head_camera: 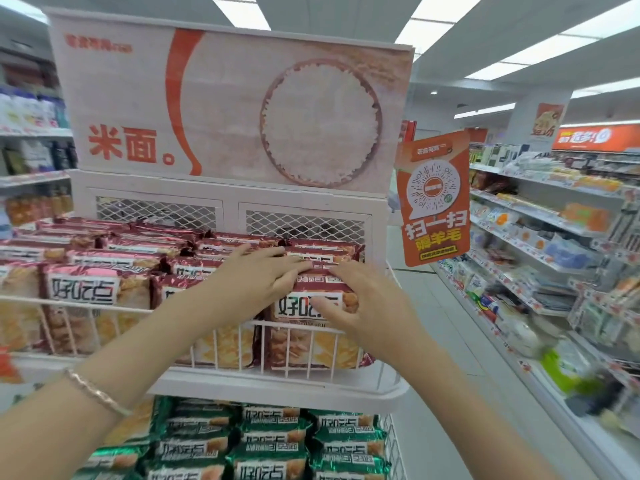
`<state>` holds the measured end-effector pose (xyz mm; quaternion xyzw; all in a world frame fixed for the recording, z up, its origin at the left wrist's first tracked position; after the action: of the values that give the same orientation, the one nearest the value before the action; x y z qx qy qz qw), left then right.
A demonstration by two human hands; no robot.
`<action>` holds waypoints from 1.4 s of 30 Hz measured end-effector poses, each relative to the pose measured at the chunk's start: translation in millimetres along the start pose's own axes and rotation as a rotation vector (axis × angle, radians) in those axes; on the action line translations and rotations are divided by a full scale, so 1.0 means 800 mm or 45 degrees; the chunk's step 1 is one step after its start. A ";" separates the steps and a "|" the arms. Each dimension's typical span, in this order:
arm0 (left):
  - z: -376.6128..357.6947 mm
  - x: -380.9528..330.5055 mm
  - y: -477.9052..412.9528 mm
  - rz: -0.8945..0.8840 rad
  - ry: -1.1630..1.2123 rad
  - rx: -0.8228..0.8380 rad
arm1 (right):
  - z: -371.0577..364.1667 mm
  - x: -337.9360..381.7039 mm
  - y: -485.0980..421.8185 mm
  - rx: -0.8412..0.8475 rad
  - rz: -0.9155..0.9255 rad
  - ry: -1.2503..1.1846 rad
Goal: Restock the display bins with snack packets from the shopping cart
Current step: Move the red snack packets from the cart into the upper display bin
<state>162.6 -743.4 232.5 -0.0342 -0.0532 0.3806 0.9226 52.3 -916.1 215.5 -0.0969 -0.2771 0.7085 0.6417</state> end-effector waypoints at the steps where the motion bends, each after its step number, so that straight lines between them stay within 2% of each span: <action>1: -0.004 0.007 0.002 0.007 -0.002 -0.006 | -0.004 0.007 -0.001 0.032 -0.004 0.041; 4: -0.009 0.017 0.008 0.055 0.166 0.019 | -0.015 0.020 -0.003 0.127 -0.036 0.119; 9: 0.005 -0.012 -0.008 -0.031 0.298 0.045 | -0.001 -0.009 0.022 0.317 -0.147 -0.009; 17: -0.006 0.006 0.002 -0.037 0.233 -0.014 | -0.015 0.011 0.005 0.365 -0.074 0.171; 20: -0.005 0.009 0.004 -0.032 0.356 -0.023 | 0.019 -0.002 -0.007 0.531 -0.149 -0.123; 21: -0.003 0.014 0.005 -0.015 0.383 -0.055 | 0.028 -0.007 -0.019 0.544 -0.180 -0.262; 23: 0.002 0.034 0.007 0.102 0.339 -0.119 | 0.027 -0.029 -0.057 0.459 -0.224 -0.281; 25: 0.006 0.059 0.009 0.293 0.250 -0.088 | 0.005 -0.052 -0.090 0.467 -0.430 -0.181; 26: 0.007 0.070 0.011 0.373 0.237 -0.050 | -0.010 -0.058 -0.099 0.521 -0.576 -0.265; 29: -0.002 0.086 0.021 0.446 0.232 0.046 | -0.050 -0.072 -0.109 0.593 -0.782 -1.035; 30: -0.008 0.086 0.023 0.443 0.202 0.057 | -0.051 -0.070 -0.108 0.567 -0.781 -1.161; 36: -0.015 0.084 0.014 0.472 0.092 0.040 | -0.028 -0.063 -0.090 0.452 -0.743 -1.347; 39: -0.017 0.086 0.015 0.465 0.062 0.025 | -0.020 -0.080 -0.082 0.370 -0.906 -1.501; 42: -0.016 0.083 0.017 0.481 0.065 0.010 | -0.025 -0.077 -0.081 0.464 -1.008 -1.417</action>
<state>201.7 -687.2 223.1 -0.0495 -0.0209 0.5462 0.8359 127.2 -968.4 218.5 0.4969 -0.4555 0.4013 0.6201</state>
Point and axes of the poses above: each hand's wrist, its own y-axis away from the middle knuckle, its own z-axis out of the back of the hand, x = y × z, the point moved 1 cm from there along -y, towards the middle knuckle, and after that the axes turned 5 degrees about z, right-handed, at the moved point
